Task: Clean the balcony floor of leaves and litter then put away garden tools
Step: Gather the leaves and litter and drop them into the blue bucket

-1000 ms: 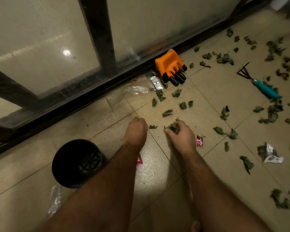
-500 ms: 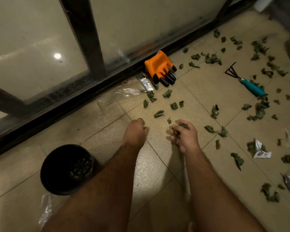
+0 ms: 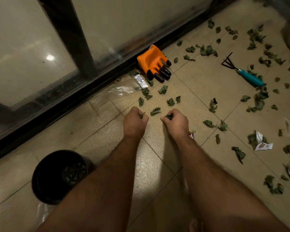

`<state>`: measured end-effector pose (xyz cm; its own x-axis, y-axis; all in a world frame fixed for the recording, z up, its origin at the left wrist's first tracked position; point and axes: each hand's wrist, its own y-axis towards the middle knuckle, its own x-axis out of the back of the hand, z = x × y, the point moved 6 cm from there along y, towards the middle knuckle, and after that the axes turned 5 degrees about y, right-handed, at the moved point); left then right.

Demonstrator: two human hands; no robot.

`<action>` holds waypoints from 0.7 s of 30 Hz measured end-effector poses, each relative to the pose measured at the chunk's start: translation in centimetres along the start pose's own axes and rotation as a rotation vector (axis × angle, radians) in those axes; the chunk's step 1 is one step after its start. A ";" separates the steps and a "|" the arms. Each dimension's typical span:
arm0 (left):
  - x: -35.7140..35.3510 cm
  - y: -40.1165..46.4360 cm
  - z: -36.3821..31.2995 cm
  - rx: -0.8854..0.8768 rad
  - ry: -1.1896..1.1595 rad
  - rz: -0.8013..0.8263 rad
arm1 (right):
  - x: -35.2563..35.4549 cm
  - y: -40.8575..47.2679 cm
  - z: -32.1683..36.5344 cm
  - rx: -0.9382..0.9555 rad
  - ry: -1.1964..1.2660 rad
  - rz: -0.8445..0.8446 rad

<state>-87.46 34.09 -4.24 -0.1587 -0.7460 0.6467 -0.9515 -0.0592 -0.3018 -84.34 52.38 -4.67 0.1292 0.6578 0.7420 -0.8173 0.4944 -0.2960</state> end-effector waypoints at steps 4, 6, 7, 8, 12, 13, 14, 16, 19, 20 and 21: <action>-0.7 0.7 -0.6 0.016 -0.136 0.037 | -0.2 0.2 -0.1 0.025 -0.051 0.063; -1.1 0.9 -1.4 -0.026 -0.116 0.047 | 0.2 0.1 -0.5 -0.008 0.098 0.083; -1.2 1.1 -1.8 -0.049 -0.093 0.050 | 0.4 0.0 -1.0 -0.075 0.258 0.081; -1.5 1.3 -2.2 -0.067 -0.066 0.052 | 0.6 -0.1 -1.5 -0.171 0.461 0.076; -3.2 1.9 -3.1 -0.167 0.083 0.091 | 1.4 -0.5 -2.1 -0.387 1.022 0.120; -3.6 2.0 -3.3 -0.195 0.129 0.109 | 1.8 -0.4 -2.1 -0.388 1.062 0.128; -3.8 2.0 -3.4 -0.217 0.164 0.126 | 2.2 -0.3 -2.2 -0.386 1.074 0.126; -3.9 2.3 -3.4 -0.253 0.209 0.142 | 3.0 0.0 -2.2 -0.371 1.065 0.106; -4.3 2.9 -3.6 -0.297 0.291 0.170 | 4.0 1.0 -2.1 -0.311 1.141 0.105; -4.4 3.0 -3.7 -0.307 0.331 0.180 | 4.2 1.3 -2.1 -0.297 1.174 0.105; -4.6 3.0 -3.8 -0.317 0.368 0.183 | 4.4 1.6 -2.1 -0.286 1.191 0.100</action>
<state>-90.58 39.87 -5.42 -0.3579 -0.4390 0.8241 -0.9235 0.2966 -0.2432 -83.89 57.24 -3.15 0.6278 0.7339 -0.2593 -0.7198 0.4206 -0.5522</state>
